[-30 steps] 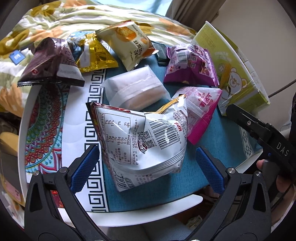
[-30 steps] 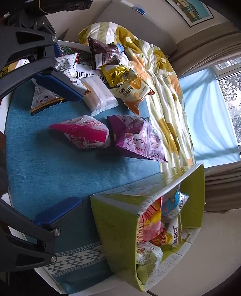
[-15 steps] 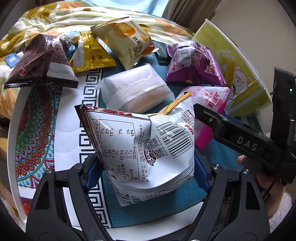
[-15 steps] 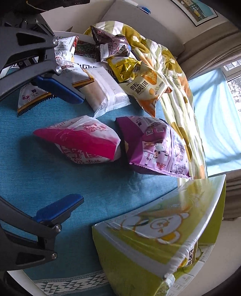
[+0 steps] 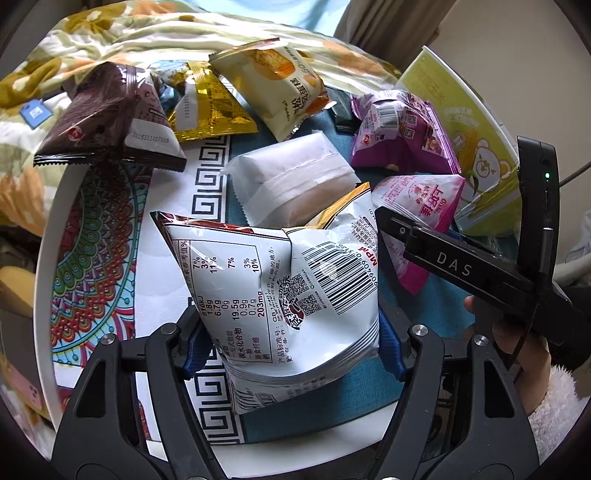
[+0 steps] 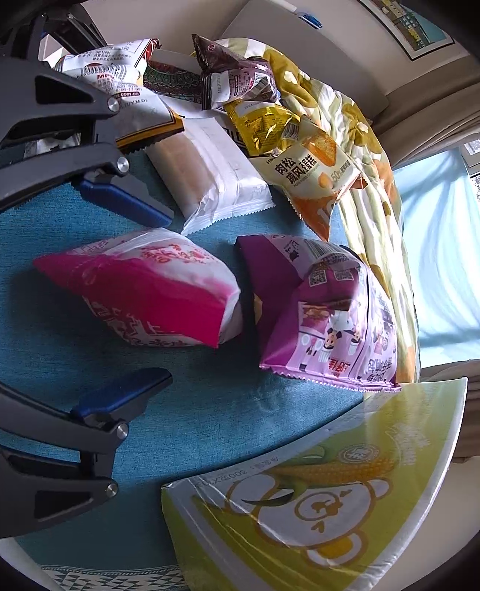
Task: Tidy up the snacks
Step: 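Grasp the white printed bag with the left gripper while the right grasps the pink bag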
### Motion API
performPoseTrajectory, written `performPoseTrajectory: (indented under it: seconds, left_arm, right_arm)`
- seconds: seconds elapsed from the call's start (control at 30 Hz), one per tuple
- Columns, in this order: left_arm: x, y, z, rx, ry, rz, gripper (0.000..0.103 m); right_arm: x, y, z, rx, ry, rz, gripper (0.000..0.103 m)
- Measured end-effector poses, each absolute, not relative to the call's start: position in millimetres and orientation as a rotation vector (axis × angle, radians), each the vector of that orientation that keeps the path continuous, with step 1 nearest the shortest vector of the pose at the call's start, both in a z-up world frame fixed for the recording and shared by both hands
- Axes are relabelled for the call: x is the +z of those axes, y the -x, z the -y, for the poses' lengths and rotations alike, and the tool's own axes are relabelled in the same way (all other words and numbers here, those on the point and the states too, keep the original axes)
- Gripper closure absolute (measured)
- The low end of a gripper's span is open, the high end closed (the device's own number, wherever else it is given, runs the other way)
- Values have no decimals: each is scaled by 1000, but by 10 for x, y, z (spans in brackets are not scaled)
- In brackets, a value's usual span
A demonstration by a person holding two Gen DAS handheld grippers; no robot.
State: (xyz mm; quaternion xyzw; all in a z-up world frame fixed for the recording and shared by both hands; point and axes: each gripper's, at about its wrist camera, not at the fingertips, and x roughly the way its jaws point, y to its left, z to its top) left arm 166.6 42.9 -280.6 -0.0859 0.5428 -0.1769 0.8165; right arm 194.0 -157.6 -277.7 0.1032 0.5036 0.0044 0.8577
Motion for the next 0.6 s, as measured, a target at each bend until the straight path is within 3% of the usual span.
performPoseTrajectory:
  seconds: [0.3,0.6]
  left_arm:
    - [-2756,-1623,-449,-363,196,-1159,33]
    - [-2407,-1519,-498,-361,187,-1113,33]
  right_arm:
    - [-2753,-1888,1464,30,-191,-1051,59]
    - [-2516,-1694,1494,37,-199,-1043,63]
